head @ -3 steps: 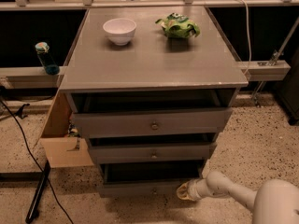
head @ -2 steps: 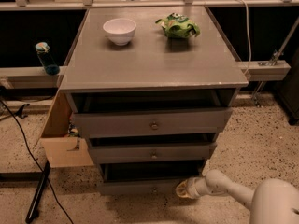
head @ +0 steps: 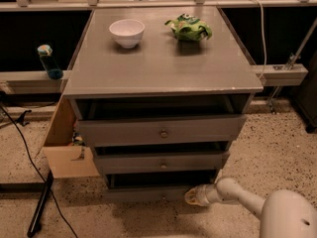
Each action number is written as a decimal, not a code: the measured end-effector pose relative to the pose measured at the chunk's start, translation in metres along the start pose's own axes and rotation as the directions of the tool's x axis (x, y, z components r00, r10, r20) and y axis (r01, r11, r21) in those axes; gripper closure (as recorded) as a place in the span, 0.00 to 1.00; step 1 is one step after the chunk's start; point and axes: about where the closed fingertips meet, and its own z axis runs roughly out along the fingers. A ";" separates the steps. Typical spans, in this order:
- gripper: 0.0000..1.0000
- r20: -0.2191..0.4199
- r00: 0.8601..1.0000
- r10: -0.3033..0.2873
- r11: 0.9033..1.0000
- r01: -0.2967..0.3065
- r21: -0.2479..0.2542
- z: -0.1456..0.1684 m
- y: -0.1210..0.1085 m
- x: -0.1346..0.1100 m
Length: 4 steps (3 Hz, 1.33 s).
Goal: Close bottom drawer
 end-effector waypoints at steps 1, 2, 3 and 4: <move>1.00 0.002 1.000 -0.006 1.000 0.006 0.012 0.006 -0.011 0.000; 1.00 0.000 1.000 -0.019 1.000 0.019 0.012 0.015 -0.025 -0.001; 1.00 -0.003 1.000 -0.031 0.999 0.031 0.009 0.023 -0.036 -0.003; 1.00 -0.007 0.999 -0.051 0.999 0.051 0.008 0.033 -0.048 -0.008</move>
Offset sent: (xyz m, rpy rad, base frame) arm 0.0468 0.0141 -0.0033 -0.0123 -0.0376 0.0154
